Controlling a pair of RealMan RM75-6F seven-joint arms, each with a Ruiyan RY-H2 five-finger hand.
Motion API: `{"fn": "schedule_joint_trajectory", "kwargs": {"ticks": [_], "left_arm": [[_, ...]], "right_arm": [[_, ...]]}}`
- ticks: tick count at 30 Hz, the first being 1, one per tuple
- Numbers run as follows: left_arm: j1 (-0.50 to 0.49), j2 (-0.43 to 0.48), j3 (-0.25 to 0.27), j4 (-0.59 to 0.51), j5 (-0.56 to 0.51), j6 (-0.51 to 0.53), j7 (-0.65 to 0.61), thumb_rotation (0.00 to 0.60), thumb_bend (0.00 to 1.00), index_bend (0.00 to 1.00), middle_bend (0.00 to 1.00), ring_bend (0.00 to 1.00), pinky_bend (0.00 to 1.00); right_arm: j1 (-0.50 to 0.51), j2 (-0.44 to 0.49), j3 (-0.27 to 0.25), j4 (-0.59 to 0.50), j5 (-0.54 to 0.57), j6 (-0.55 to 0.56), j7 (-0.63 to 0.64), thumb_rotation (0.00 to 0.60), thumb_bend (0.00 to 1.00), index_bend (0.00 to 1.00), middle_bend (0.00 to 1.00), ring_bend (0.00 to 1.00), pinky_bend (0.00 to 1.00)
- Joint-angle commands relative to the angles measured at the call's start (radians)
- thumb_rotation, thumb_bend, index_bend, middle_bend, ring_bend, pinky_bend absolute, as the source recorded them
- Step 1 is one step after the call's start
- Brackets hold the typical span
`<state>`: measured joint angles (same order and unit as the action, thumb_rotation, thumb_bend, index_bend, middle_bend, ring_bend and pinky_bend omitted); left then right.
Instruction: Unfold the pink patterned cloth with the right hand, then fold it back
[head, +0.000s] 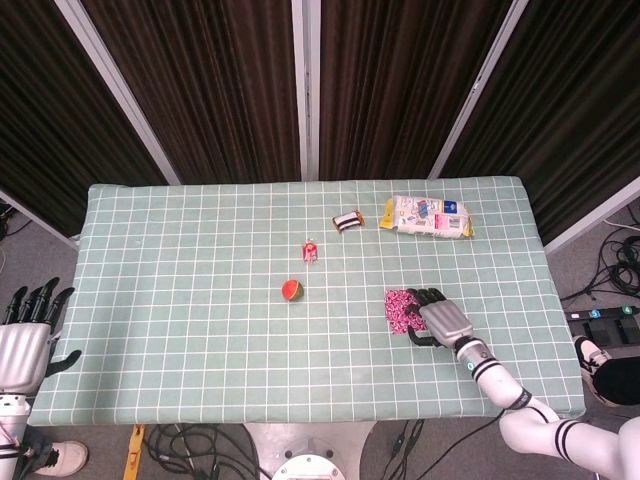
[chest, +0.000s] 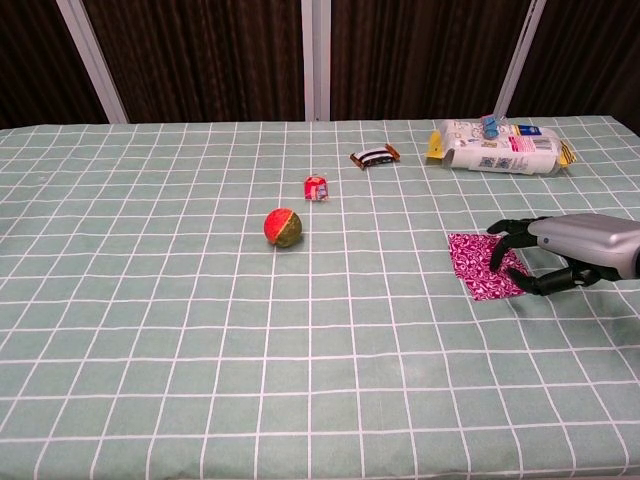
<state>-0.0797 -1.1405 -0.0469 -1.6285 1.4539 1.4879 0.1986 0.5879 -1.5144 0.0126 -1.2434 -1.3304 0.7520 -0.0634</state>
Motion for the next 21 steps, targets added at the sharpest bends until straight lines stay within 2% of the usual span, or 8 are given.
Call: {"fn": "schedule_joint_trajectory", "kwargs": {"ticks": [1, 5, 9, 21], "left_arm": [[0.000, -0.002, 0.001, 0.003, 0.001, 0.000, -0.002, 0.600, 0.00, 0.18, 0.15, 0.12, 0.07], [0.003, -0.004, 0.003, 0.007, 0.002, 0.002, -0.005, 0.600, 0.00, 0.18, 0.15, 0.12, 0.07], [0.004, -0.007, 0.003, 0.012, 0.005, 0.005, -0.010, 0.600, 0.00, 0.18, 0.15, 0.12, 0.07], [0.010, -0.011, 0.007, 0.023, 0.002, 0.006, -0.025, 0.600, 0.00, 0.18, 0.15, 0.12, 0.07]], "right_arm": [[-0.017, 0.044, -0.027, -0.063, -0.017, 0.021, -0.030, 0.182, 0.50, 0.29, 0.00, 0.00, 0.00], [-0.023, 0.084, -0.031, -0.121, -0.017, 0.039, -0.052, 0.178, 0.50, 0.30, 0.00, 0.00, 0.00], [-0.019, 0.089, -0.006, -0.125, 0.008, 0.051, -0.063, 0.178, 0.50, 0.30, 0.00, 0.00, 0.00], [0.009, 0.006, 0.025, -0.006, 0.067, 0.022, -0.094, 0.177, 0.50, 0.30, 0.00, 0.00, 0.00]]}}
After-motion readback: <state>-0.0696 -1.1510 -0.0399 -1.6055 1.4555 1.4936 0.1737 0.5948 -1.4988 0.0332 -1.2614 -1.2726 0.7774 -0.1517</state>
